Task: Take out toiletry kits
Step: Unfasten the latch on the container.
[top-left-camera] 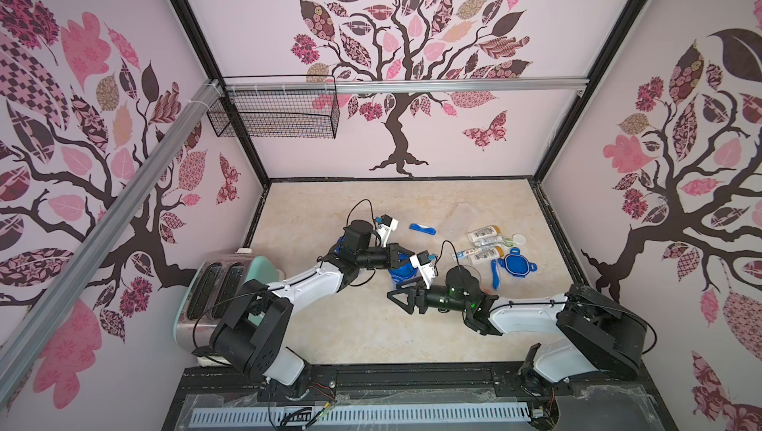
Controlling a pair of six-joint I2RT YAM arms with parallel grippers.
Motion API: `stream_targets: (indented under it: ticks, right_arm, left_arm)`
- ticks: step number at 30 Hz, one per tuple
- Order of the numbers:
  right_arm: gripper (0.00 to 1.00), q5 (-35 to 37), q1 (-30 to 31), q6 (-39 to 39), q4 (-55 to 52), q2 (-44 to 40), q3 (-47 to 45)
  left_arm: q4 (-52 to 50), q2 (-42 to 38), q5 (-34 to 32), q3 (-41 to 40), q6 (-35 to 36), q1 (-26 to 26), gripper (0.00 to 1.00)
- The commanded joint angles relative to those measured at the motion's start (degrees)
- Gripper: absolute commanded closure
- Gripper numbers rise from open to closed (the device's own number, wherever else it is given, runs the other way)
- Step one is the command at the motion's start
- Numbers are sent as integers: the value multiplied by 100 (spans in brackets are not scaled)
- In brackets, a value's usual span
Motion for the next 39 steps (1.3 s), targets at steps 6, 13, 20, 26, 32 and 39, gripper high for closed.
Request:
stream_targets:
  ticks: [6, 13, 20, 26, 32, 39]
  right_arm:
    - [22, 569, -22, -176, 245, 28, 440]
    - [22, 1567, 10, 530, -316, -254, 269]
    - [22, 1745, 21, 684, -9, -418, 61]
    - [21, 1482, 14, 427, 92, -361, 210]
    - [21, 1122, 18, -104, 747, -271, 107]
    - [21, 649, 17, -532, 1347, -138, 143]
  left_arm:
    - [-1152, 349, -317, -419, 132, -106, 96]
    - [-1172, 327, -387, -429, 120, -150, 96]
    - [-1190, 302, -395, -435, 132, -167, 96]
    - [-1203, 306, -396, -433, 133, -167, 96]
    - [-1205, 333, -396, -427, 141, -177, 96]
    - [-1201, 343, -402, -451, 141, -182, 96]
